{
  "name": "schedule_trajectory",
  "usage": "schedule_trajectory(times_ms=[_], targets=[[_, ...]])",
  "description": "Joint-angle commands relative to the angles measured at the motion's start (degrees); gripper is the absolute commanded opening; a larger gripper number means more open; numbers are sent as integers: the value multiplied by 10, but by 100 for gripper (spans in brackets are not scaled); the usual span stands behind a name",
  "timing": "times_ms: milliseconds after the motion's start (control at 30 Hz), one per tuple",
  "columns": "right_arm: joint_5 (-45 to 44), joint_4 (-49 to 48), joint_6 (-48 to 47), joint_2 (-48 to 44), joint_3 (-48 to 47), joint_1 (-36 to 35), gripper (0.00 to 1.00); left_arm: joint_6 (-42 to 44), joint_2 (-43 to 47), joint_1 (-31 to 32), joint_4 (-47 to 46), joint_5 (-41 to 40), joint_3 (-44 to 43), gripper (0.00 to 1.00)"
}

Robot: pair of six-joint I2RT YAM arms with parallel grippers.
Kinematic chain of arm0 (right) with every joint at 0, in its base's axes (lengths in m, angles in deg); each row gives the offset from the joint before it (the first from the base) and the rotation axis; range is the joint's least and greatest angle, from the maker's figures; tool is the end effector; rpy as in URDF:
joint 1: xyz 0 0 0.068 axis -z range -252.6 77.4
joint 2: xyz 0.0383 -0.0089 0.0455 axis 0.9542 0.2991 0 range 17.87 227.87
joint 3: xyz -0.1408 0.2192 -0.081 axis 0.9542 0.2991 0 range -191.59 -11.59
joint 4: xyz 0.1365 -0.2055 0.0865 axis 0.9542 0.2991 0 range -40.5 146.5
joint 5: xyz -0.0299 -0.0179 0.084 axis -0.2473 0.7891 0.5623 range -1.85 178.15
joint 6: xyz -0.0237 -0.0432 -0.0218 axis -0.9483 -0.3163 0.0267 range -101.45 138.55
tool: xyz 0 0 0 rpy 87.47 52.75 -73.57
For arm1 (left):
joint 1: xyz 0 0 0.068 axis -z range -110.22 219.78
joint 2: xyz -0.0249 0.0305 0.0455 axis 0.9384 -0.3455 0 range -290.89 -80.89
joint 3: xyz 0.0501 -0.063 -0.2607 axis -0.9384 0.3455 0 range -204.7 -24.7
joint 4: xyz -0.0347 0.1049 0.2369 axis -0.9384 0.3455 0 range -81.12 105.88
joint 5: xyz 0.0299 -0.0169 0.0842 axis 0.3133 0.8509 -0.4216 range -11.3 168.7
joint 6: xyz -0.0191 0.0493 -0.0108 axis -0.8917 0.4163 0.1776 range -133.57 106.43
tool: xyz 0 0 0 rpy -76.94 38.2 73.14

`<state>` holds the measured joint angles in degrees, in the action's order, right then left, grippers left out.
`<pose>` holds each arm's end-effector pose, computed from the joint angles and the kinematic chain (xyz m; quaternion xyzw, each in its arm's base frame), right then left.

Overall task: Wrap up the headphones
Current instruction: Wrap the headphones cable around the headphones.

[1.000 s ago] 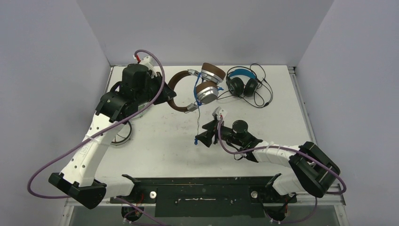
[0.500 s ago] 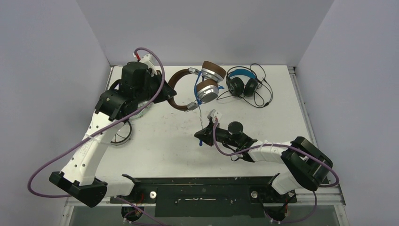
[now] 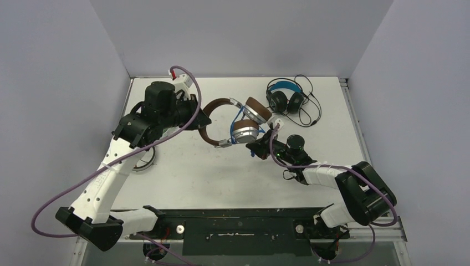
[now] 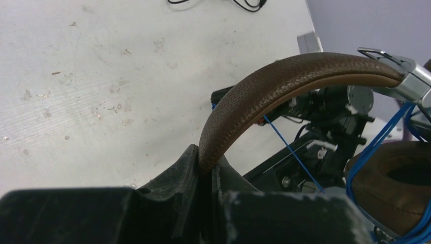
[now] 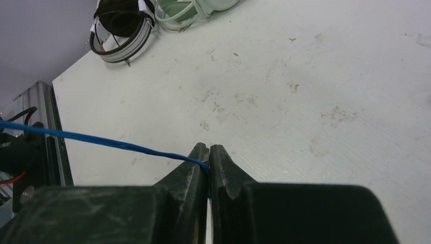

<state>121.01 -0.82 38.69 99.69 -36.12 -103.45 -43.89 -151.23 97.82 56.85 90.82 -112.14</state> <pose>0.2206 0.1542 0.1886 -0.2537 0.6976 0.4648 0.4827 0.2093 -0.1198 0.4356 0.0347 0.8658 -0.3193 0.3836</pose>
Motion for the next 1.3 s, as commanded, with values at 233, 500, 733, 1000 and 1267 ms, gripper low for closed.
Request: schedule_trajectory(times_ms=[233, 500, 733, 1000, 1267], targets=[[103, 193, 41, -31, -150, 55, 0, 197, 99, 20, -129, 67, 157, 0], [90, 431, -15, -65, -249, 65, 0, 323, 125, 86, -150, -32, 225, 0], [93, 581, -51, -79, -308, 65, 0, 417, 132, 150, -159, -210, 261, 0], [169, 646, -42, -72, -324, 61, 0, 492, 114, 170, -240, -366, 308, 0], [274, 581, 76, -41, -327, 55, 0, 505, 76, 185, -319, -452, 320, 0]])
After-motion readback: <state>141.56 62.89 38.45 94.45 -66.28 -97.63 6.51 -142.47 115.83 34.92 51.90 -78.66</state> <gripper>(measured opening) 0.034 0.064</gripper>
